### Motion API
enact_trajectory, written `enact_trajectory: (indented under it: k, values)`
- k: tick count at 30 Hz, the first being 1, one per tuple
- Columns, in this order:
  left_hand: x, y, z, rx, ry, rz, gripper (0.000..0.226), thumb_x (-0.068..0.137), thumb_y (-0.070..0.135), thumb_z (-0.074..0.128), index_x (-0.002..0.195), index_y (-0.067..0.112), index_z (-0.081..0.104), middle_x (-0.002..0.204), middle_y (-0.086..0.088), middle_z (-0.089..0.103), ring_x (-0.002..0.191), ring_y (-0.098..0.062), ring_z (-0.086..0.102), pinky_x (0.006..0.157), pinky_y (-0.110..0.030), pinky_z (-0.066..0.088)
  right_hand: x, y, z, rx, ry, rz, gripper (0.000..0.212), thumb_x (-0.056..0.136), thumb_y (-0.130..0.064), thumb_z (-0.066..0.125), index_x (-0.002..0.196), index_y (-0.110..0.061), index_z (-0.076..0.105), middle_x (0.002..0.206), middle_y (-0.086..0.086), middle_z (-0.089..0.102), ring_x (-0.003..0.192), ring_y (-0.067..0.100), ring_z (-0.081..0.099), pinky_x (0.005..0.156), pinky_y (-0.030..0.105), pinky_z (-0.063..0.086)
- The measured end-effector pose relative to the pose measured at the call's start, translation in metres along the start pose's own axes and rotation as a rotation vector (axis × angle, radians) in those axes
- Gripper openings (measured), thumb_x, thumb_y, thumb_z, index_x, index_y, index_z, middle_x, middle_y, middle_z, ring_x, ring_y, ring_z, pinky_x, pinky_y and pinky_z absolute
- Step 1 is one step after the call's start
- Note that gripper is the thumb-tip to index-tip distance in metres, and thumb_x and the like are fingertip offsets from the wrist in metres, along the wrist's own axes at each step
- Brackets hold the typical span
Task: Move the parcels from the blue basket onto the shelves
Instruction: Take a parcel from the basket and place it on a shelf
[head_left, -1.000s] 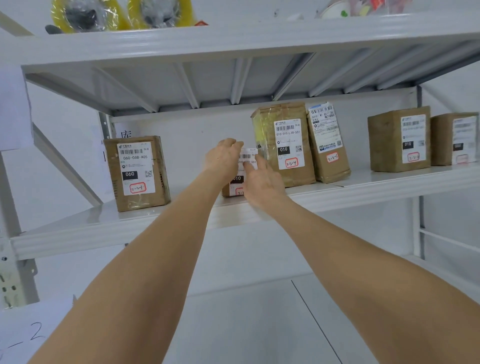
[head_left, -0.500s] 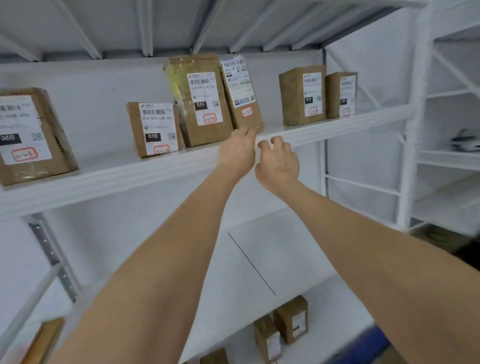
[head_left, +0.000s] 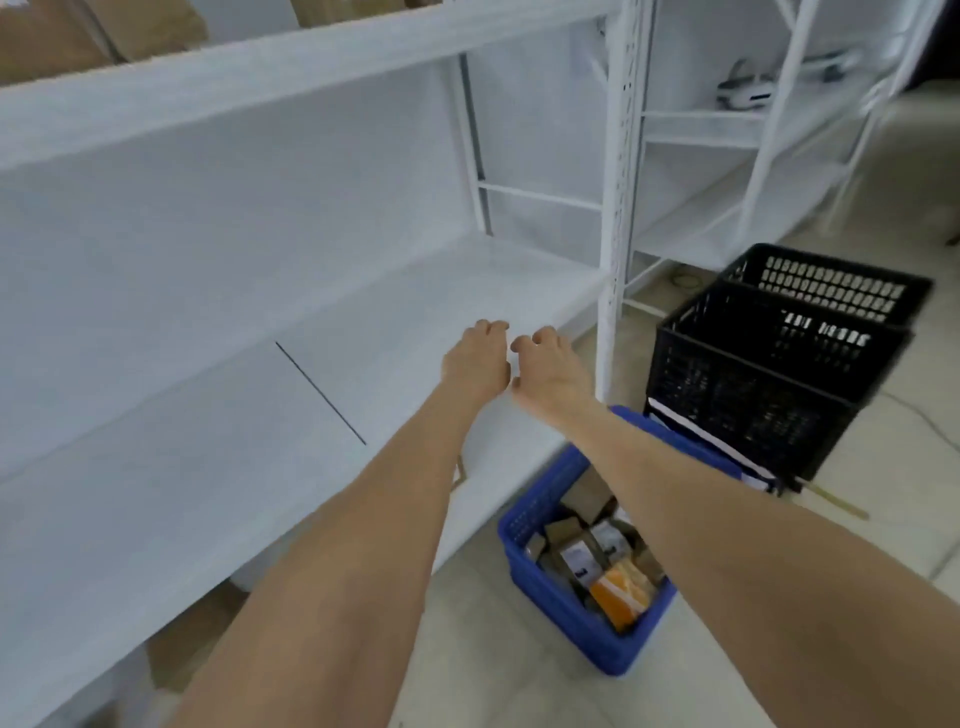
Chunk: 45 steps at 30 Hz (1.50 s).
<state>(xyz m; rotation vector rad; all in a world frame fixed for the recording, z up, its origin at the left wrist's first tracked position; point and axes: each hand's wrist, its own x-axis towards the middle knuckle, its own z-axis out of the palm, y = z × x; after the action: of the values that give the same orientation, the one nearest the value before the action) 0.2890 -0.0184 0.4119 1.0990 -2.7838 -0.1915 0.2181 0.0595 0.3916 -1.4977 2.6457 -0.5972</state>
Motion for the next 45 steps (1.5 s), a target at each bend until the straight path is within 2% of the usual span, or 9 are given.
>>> enact_trajectory:
  k: [5, 9, 13, 18, 24, 29, 33, 38, 45]
  values:
    - [0.008, 0.036, 0.093, -0.024, -0.209, 0.038, 0.054, 0.094, 0.008, 0.044, 0.146, 0.009, 0.027, 0.143, -0.012, 0.035, 0.127, -0.027, 0.039, 0.098, -0.038, 0.042, -0.019, 0.083, 0.045, -0.032, -0.149, 0.094, 0.047, 0.095, -0.023, 0.054, 0.139, -0.016, 0.039, 0.141, 0.011, 0.035, 0.132, 0.028, 0.031, 0.099, 0.036, 0.039]
    - [0.019, 0.056, 0.156, -0.017, -0.283, 0.067, 0.049, 0.094, 0.012, 0.046, 0.141, 0.007, 0.034, 0.137, -0.014, 0.039, 0.124, -0.028, 0.041, 0.094, -0.040, 0.043, -0.020, 0.135, 0.077, -0.058, -0.235, 0.159, 0.043, 0.096, -0.021, 0.051, 0.137, -0.014, 0.038, 0.137, 0.012, 0.036, 0.128, 0.030, 0.035, 0.095, 0.038, 0.043]
    - [0.040, 0.068, 0.214, -0.021, -0.343, 0.071, 0.044, 0.093, 0.012, 0.047, 0.137, 0.008, 0.039, 0.132, -0.014, 0.043, 0.121, -0.030, 0.046, 0.090, -0.039, 0.044, -0.006, 0.180, 0.115, -0.067, -0.341, 0.179, 0.044, 0.095, -0.021, 0.052, 0.137, -0.014, 0.038, 0.137, 0.012, 0.036, 0.128, 0.031, 0.034, 0.097, 0.038, 0.043]
    - [0.079, 0.073, 0.287, -0.077, -0.450, 0.028, 0.051, 0.090, 0.010, 0.052, 0.139, 0.010, 0.037, 0.134, -0.011, 0.043, 0.124, -0.028, 0.045, 0.095, -0.040, 0.046, 0.028, 0.230, 0.169, -0.092, -0.488, 0.175, 0.048, 0.093, -0.021, 0.055, 0.136, -0.014, 0.036, 0.138, 0.013, 0.035, 0.129, 0.032, 0.034, 0.100, 0.039, 0.043]
    - [0.144, 0.078, 0.373, -0.143, -0.560, -0.121, 0.043, 0.093, 0.011, 0.050, 0.135, 0.008, 0.040, 0.132, -0.011, 0.046, 0.120, -0.026, 0.047, 0.093, -0.035, 0.046, 0.098, 0.296, 0.233, -0.083, -0.655, 0.157, 0.047, 0.095, -0.020, 0.054, 0.138, -0.015, 0.036, 0.141, 0.011, 0.033, 0.132, 0.030, 0.032, 0.100, 0.039, 0.042]
    - [0.185, 0.088, 0.428, -0.228, -0.660, -0.233, 0.039, 0.092, 0.009, 0.050, 0.130, 0.008, 0.044, 0.127, -0.013, 0.049, 0.116, -0.029, 0.051, 0.090, -0.038, 0.048, 0.134, 0.344, 0.280, -0.061, -0.734, 0.180, 0.043, 0.095, -0.018, 0.052, 0.136, -0.017, 0.038, 0.139, 0.011, 0.033, 0.130, 0.029, 0.033, 0.100, 0.039, 0.043]
    - [0.201, 0.089, 0.473, -0.237, -0.680, -0.296, 0.030, 0.093, 0.011, 0.046, 0.123, 0.010, 0.049, 0.118, -0.011, 0.053, 0.105, -0.026, 0.055, 0.074, -0.031, 0.042, 0.152, 0.376, 0.319, -0.074, -0.776, 0.158, 0.048, 0.095, -0.025, 0.054, 0.139, -0.017, 0.036, 0.140, 0.009, 0.035, 0.130, 0.027, 0.034, 0.099, 0.037, 0.044]
    - [0.209, 0.085, 0.536, -0.317, -0.699, -0.432, 0.029, 0.091, 0.011, 0.044, 0.120, 0.007, 0.049, 0.120, -0.016, 0.054, 0.105, -0.029, 0.055, 0.089, -0.039, 0.047, 0.174, 0.410, 0.368, -0.053, -0.881, 0.107, 0.051, 0.095, -0.023, 0.055, 0.141, -0.016, 0.035, 0.141, 0.011, 0.033, 0.130, 0.028, 0.034, 0.101, 0.039, 0.043]
    - [0.206, 0.083, 0.632, -0.426, -0.686, -0.804, 0.036, 0.095, 0.010, 0.044, 0.131, 0.009, 0.046, 0.125, -0.013, 0.057, 0.113, -0.029, 0.055, 0.091, -0.034, 0.044, 0.182, 0.455, 0.458, 0.065, -1.014, 0.119, 0.048, 0.094, -0.020, 0.056, 0.138, -0.017, 0.037, 0.137, 0.009, 0.036, 0.118, 0.030, 0.051, 0.091, 0.038, 0.046]
